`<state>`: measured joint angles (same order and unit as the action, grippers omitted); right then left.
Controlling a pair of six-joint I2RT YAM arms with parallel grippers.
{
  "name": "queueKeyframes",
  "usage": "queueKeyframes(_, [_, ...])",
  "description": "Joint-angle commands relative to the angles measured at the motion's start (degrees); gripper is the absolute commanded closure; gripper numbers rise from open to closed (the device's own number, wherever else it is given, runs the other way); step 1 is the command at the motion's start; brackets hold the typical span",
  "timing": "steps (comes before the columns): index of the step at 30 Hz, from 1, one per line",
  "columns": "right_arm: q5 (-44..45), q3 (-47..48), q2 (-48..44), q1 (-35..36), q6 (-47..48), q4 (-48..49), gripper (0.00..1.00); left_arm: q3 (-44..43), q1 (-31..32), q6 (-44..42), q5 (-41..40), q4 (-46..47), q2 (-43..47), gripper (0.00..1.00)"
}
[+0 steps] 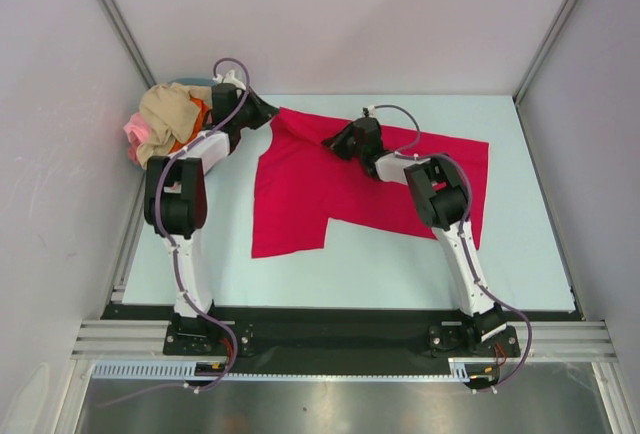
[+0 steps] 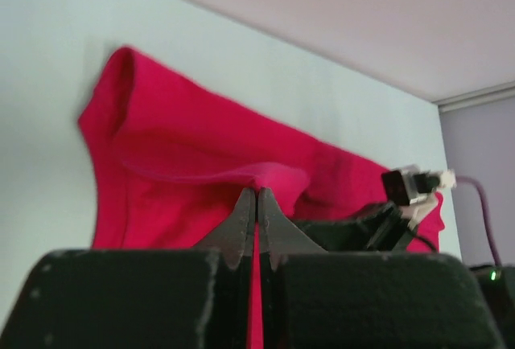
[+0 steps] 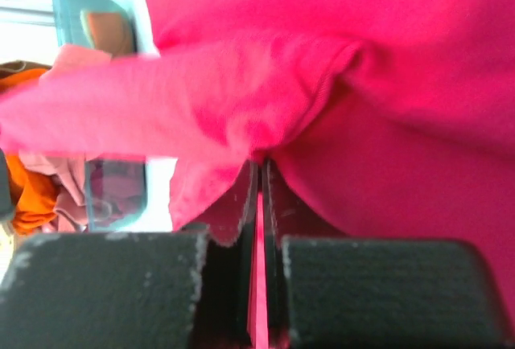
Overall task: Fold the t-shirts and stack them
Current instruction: Fold the tshirt
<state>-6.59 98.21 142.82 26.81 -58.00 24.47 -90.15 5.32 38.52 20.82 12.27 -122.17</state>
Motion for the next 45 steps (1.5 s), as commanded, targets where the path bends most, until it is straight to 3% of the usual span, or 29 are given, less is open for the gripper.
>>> queueKeyframes(1, [-11.9,3.5,-2.9,-2.4,3.1,-6.5,1.00,1.6,-0.5,-0.6,-1.5,-3.6,5.4,1.00])
queueKeyframes(6, [-21.7,9.2,-0.4,-3.8,6.4,-15.0,1.00,3.1,-0.8,-0.9,-3.6,-8.6,7.1,1.00])
queueKeyframes(16, [-28.8,10.7,-2.3,-5.2,11.4,-27.8,1.00,3.7,-1.3,-1.4,-3.9,-16.0,6.7,1.00])
queueKeyframes(45, [-35.1,8.2,-4.7,-7.8,9.6,-25.3,1.00,5.5,-1.4,-4.4,-6.1,-23.6,6.2,1.00])
